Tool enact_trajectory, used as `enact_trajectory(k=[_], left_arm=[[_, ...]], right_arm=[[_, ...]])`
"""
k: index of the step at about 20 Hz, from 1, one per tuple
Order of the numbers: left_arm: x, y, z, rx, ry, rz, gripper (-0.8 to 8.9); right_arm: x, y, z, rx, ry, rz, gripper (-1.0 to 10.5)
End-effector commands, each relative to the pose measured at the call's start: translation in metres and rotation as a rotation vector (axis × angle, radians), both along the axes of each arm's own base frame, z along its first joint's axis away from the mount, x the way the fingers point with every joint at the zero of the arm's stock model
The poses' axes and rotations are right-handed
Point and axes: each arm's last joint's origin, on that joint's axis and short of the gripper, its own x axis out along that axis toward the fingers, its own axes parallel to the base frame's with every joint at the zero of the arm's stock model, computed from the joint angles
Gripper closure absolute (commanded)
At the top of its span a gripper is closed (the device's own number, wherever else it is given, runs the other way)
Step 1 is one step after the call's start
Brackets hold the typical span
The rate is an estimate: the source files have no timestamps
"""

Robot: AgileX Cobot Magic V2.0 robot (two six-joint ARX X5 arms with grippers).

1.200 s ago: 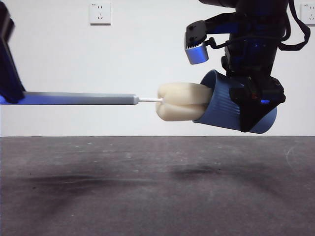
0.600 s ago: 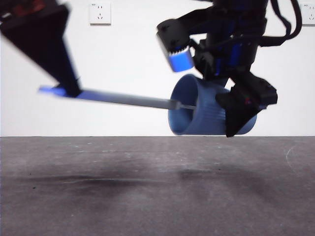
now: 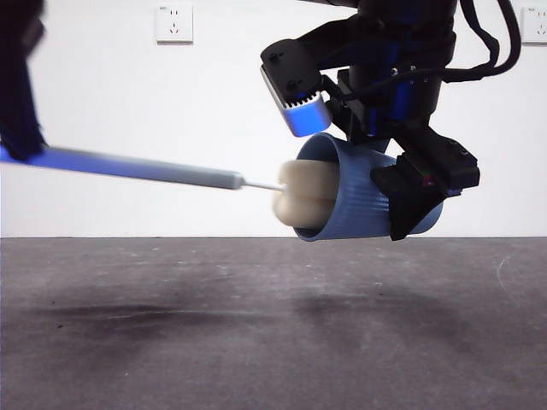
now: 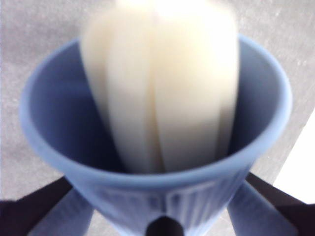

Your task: Pick up the cup brush,pick up the cup,insert the brush into the cup,clean the cup,put the cup brush back,put the cup back to the fixed position on the table

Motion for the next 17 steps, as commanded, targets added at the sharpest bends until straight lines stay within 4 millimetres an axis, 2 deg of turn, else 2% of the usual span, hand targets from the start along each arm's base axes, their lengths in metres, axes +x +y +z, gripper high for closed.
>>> enact_trajectory(k=[1, 5, 10, 13, 17], left_arm=[[-0.011, 0.011, 0.007, 0.005, 0.007, 0.025, 8.22], [-0.023, 0.022, 0.009, 0.038, 0.045, 0.025, 8.22], [-0.017, 0.015, 0.012, -0.047, 0.016, 0.004, 8.22], [-0.008, 0.005, 0.007, -0.061, 0.013, -0.007, 8.22], [0.012, -0.022, -0.007, -0.119, 0.026, -0.048, 8.22]], right_arm=[[0.000, 0.001, 0.000, 0.007, -0.002, -0.009, 9.6], [0.001, 0.001, 0.000, 0.015, -0.004, -0.007, 9.6], [0.001, 0.001, 0.000, 0.030, -0.005, -0.024, 9.6], [0.000, 0.002, 0.000, 0.041, 0.008, -0.012, 9.6], [-0.003, 0.005, -0.001, 0.059, 0.030, 0.010, 9.6]])
